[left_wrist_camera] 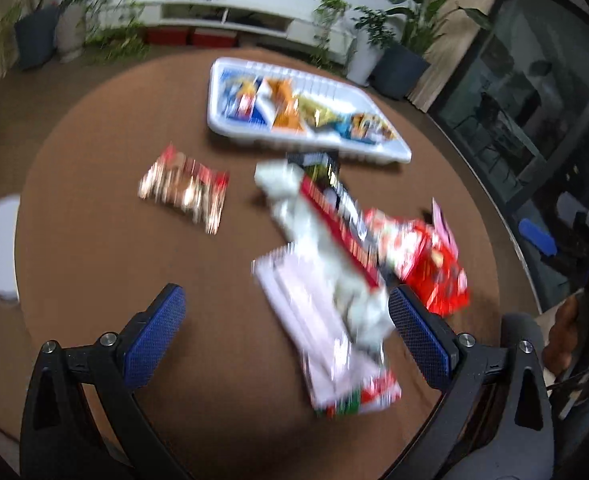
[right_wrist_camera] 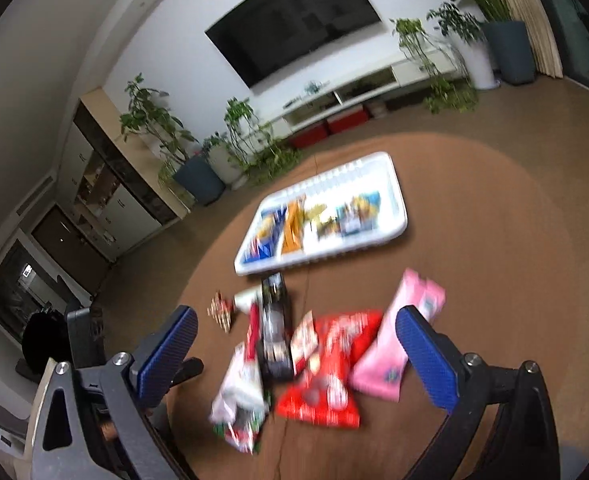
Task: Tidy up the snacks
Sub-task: 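Open both grippers and pull back from the tray, then grasp the white wrapped packet with the left gripper and lift it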
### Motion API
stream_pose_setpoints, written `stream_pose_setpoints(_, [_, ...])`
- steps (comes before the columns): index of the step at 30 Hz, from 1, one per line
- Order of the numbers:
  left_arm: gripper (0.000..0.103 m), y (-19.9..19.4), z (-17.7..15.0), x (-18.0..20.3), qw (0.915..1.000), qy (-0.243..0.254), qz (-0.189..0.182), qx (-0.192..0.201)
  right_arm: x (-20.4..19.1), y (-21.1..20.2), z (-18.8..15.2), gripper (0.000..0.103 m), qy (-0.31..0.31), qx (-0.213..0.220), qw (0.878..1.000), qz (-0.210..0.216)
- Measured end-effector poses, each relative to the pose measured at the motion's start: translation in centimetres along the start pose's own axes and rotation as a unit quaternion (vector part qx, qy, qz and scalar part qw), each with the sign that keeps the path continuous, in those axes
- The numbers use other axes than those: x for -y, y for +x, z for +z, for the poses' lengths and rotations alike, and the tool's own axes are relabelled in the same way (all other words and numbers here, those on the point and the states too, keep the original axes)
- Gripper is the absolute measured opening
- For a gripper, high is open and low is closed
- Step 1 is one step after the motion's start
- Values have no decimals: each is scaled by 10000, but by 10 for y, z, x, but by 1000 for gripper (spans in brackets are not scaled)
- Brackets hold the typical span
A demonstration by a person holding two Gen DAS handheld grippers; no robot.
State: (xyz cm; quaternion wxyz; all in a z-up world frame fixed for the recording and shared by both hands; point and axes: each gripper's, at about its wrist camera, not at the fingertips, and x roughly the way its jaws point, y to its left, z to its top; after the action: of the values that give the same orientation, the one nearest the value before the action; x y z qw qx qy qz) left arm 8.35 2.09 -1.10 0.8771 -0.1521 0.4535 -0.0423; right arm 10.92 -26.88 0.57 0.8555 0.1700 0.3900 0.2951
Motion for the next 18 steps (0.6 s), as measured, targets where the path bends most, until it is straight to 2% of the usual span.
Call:
stream_pose_setpoints(5, [103,1,-20,13,9996,203,193,-45,2,5,-28,96,38,-212,9995,-242])
stream_pose_setpoints(13, [103,18,-7,30,9980,410,382,-282,-5,6,-40,93,-181,-297,9987,-373])
stream_pose_setpoints(18, [103,28,-3,25,9969,422,533,-387,-7,9,-43,93,-241,-343,9985,-359])
